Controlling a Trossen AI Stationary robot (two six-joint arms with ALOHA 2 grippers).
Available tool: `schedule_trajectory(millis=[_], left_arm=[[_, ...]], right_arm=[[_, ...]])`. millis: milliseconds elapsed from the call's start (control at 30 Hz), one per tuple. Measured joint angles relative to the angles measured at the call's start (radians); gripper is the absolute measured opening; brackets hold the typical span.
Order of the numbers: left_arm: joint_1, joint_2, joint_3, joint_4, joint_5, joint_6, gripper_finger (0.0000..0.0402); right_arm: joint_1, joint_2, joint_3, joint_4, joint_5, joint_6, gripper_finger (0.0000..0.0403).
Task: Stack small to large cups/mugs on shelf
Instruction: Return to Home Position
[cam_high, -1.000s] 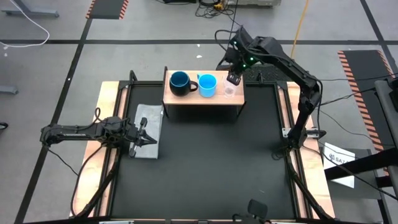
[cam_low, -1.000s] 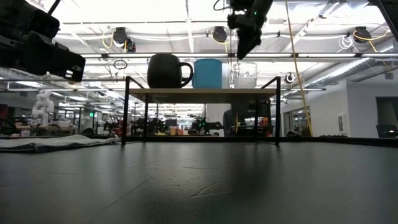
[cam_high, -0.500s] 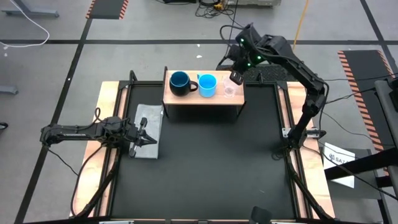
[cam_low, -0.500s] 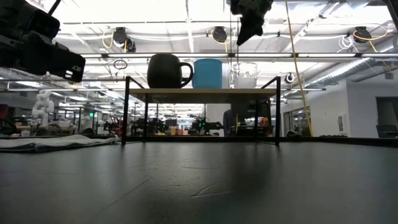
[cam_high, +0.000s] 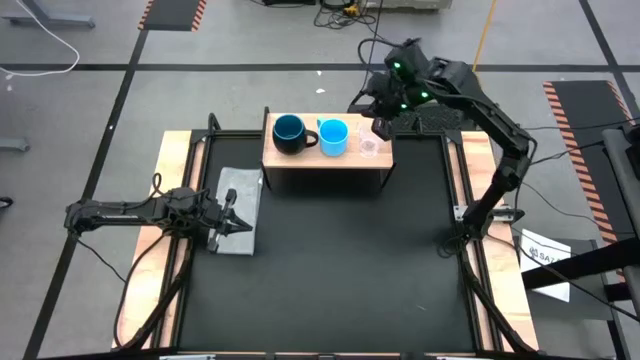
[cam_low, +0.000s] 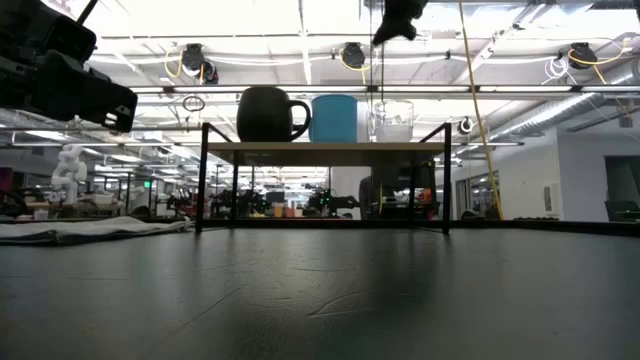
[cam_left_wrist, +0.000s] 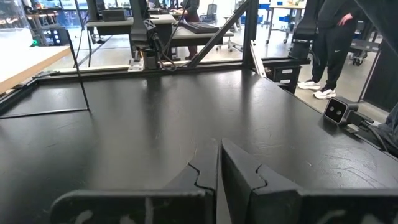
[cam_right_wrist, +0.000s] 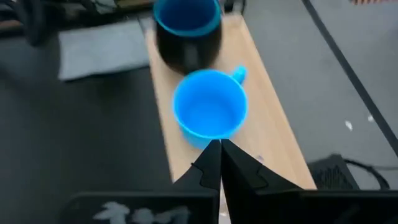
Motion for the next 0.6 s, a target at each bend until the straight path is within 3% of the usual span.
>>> schedule_trajectory(millis=[333, 600], left_arm=[[0.0, 0.0, 0.0, 0.023, 0.0, -0.003, 0.0021], [0.0, 0.0, 0.0, 0.075, 0.001, 0.003, 0.0021]], right_arm=[[0.039, -0.282, -0.018, -0.049, -0.057, 0.062, 0.0], [0.143, -0.562, -0.276, 0.061, -0.019, 0.132, 0.0]])
